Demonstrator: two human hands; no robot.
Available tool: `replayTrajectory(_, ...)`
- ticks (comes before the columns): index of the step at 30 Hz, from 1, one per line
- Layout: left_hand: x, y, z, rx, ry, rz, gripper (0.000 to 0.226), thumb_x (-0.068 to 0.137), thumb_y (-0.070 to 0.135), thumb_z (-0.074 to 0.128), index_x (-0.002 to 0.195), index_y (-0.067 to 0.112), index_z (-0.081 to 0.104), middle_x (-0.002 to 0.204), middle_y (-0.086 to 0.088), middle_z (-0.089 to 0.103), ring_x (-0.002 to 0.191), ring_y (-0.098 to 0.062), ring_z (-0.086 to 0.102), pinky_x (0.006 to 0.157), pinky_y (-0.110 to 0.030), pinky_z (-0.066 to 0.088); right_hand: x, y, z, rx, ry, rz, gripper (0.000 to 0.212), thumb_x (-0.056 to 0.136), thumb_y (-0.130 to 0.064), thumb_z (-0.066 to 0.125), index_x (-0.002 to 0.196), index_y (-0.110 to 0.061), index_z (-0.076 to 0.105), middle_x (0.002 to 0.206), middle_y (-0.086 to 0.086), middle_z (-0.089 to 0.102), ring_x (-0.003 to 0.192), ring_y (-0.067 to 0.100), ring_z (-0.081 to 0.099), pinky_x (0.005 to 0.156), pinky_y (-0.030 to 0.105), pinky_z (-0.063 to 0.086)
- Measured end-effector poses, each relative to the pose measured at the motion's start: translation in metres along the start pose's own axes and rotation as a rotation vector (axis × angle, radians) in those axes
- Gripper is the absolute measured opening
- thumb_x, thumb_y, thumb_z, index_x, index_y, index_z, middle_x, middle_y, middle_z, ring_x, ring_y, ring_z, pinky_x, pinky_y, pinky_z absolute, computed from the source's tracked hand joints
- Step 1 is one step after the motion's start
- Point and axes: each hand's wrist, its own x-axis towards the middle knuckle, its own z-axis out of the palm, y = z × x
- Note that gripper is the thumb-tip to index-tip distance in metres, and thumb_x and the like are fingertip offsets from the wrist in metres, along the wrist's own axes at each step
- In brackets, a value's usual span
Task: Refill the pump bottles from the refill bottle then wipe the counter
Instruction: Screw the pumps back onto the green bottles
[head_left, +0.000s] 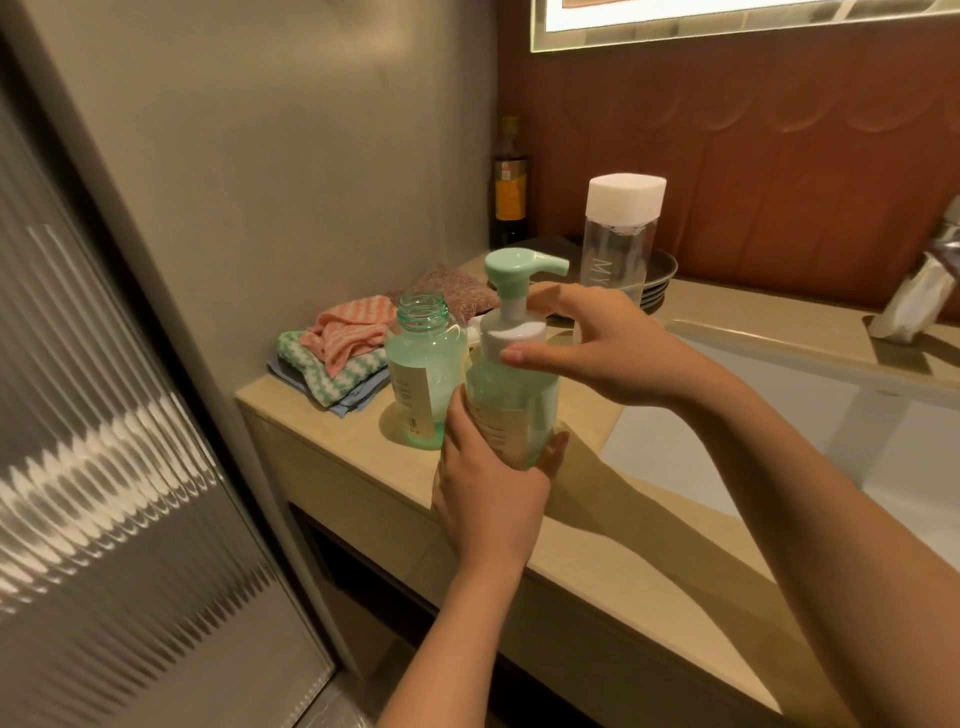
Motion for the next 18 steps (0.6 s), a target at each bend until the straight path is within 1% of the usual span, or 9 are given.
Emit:
replayTrajectory(2, 0.000, 0.001, 0.000, 0.003, -0.008, -0.002, 0.102, 0.066, 0.072, 0.065, 0.144, 0.029, 0.016, 0.142, 0.000, 0.045, 0.125, -0.028, 0.048, 0.095, -0.049, 0.045, 0.001, -0.001, 0.007, -0.047, 0.089, 0.027, 0.059, 0.072, -0.049, 0.069, 0.119, -0.018, 0.052, 0.113, -0.005, 0.057, 0.099, 0.008, 0.052, 0.077, 0.020, 0.044)
replayTrajectory(4, 0.000, 0.001, -0.001, 0.010, -0.018, -0.010, 0.105, 0.066, 0.073, 0.063, 0.146, 0.027, 0.014, 0.144, -0.001, 0.043, 0.128, -0.027, 0.045, 0.098, -0.047, 0.043, 0.002, -0.003, 0.018, -0.140, 0.237, 0.070, 0.061, 0.063, -0.062, 0.069, 0.102, -0.020, 0.050, 0.097, -0.007, 0.056, 0.086, 0.010, 0.051, 0.069, 0.024, 0.042)
replayTrajectory(6, -0.001, 0.002, -0.001, 0.010, -0.009, 0.003, 0.106, 0.066, 0.072, 0.062, 0.147, 0.024, 0.014, 0.144, -0.002, 0.044, 0.128, -0.027, 0.045, 0.099, -0.046, 0.042, 0.004, -0.002, 0.023, -0.339, 0.330, 0.087, 0.065, 0.058, -0.077, 0.058, 0.091, -0.022, 0.045, 0.088, -0.007, 0.049, 0.081, 0.012, 0.044, 0.069, 0.029, 0.032)
replayTrajectory(8, -0.002, 0.002, -0.002, 0.004, 0.009, 0.020, 0.105, 0.066, 0.072, 0.063, 0.147, 0.024, 0.017, 0.141, -0.003, 0.047, 0.125, -0.028, 0.048, 0.096, -0.046, 0.044, 0.005, 0.000, 0.020, -0.303, 0.289, 0.076, 0.071, 0.060, -0.084, 0.050, 0.097, -0.023, 0.047, 0.094, -0.009, 0.049, 0.088, 0.012, 0.043, 0.074, 0.029, 0.032)
replayTrajectory(9, -0.002, 0.002, -0.002, 0.001, 0.015, 0.023, 0.104, 0.066, 0.072, 0.064, 0.146, 0.025, 0.018, 0.141, -0.002, 0.047, 0.125, -0.028, 0.049, 0.095, -0.046, 0.045, 0.005, 0.000, 0.015, -0.139, 0.214, 0.059, 0.071, 0.066, -0.080, 0.050, 0.107, -0.022, 0.051, 0.103, -0.009, 0.053, 0.096, 0.011, 0.047, 0.080, 0.031, 0.038)
replayTrajectory(11, -0.001, 0.002, -0.003, -0.002, 0.011, 0.013, 0.101, 0.067, 0.069, 0.066, 0.145, 0.027, 0.018, 0.143, 0.000, 0.044, 0.126, -0.027, 0.047, 0.095, -0.047, 0.044, 0.003, 0.002, 0.005, 0.180, 0.018, 0.040, 0.062, 0.081, -0.060, 0.052, 0.129, -0.021, 0.047, 0.125, -0.006, 0.055, 0.113, 0.009, 0.050, 0.094, 0.032, 0.043)
replayTrajectory(13, 0.000, 0.002, -0.002, -0.007, -0.002, 0.000, 0.099, 0.068, 0.067, 0.068, 0.144, 0.029, 0.016, 0.144, 0.002, 0.043, 0.127, -0.026, 0.045, 0.096, -0.048, 0.043, 0.001, 0.004, -0.002, 0.217, -0.094, 0.007, 0.050, 0.088, -0.037, 0.059, 0.134, -0.021, 0.045, 0.133, -0.006, 0.052, 0.121, 0.008, 0.047, 0.100, 0.029, 0.039)
replayTrajectory(15, 0.000, 0.002, -0.002, -0.010, -0.012, -0.008, 0.100, 0.067, 0.068, 0.067, 0.144, 0.028, 0.017, 0.143, 0.001, 0.043, 0.127, -0.027, 0.046, 0.096, -0.048, 0.043, 0.002, 0.006, 0.000, 0.183, -0.039, -0.007, 0.043, 0.083, -0.029, 0.066, 0.124, -0.020, 0.054, 0.125, -0.006, 0.057, 0.115, 0.008, 0.051, 0.098, 0.027, 0.042)
replayTrajectory(18, 0.000, 0.004, -0.002, -0.009, -0.019, -0.036, 0.100, 0.067, 0.068, 0.066, 0.143, 0.022, 0.023, 0.141, -0.001, 0.046, 0.127, -0.027, 0.045, 0.099, -0.044, 0.041, 0.004, 0.003, 0.018, 0.187, 0.186, 0.085, 0.050, 0.069, -0.043, 0.075, 0.108, -0.019, 0.056, 0.106, -0.007, 0.058, 0.099, 0.006, 0.053, 0.079, 0.020, 0.046)
